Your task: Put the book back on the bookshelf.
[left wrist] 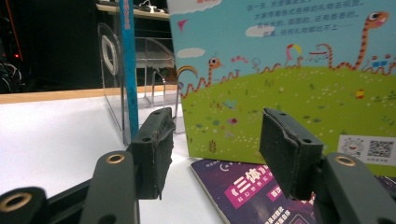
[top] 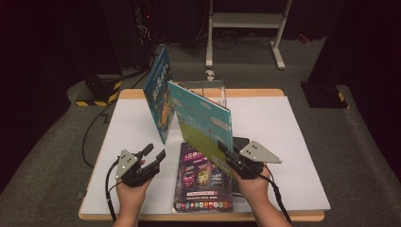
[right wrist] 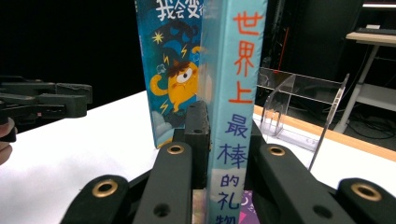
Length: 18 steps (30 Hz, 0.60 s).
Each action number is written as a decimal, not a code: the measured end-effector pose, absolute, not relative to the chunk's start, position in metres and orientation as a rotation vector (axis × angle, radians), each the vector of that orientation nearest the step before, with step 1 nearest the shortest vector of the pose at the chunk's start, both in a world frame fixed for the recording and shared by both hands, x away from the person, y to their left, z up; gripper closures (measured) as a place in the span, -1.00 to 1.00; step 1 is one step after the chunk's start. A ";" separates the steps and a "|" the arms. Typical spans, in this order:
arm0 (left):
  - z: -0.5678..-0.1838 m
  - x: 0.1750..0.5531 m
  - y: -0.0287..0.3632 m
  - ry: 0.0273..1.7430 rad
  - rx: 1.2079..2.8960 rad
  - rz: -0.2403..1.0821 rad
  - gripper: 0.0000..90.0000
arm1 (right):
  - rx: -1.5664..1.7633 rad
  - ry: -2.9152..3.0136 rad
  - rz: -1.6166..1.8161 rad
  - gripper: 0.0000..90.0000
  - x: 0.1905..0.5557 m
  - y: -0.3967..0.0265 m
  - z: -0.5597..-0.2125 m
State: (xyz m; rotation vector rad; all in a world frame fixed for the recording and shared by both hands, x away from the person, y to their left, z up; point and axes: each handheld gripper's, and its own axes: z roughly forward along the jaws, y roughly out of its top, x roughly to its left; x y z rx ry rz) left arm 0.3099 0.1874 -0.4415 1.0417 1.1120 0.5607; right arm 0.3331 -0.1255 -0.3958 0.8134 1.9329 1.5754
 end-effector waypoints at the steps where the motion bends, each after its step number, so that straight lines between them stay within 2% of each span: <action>1: -0.441 0.310 0.187 1.111 1.043 0.561 -0.01 | 0.816 1.935 1.570 0.79 0.333 -0.123 -0.395; 18: -0.431 0.301 0.176 1.051 1.071 0.545 -0.01 | 0.862 1.937 1.532 0.78 0.324 -0.102 -0.396</action>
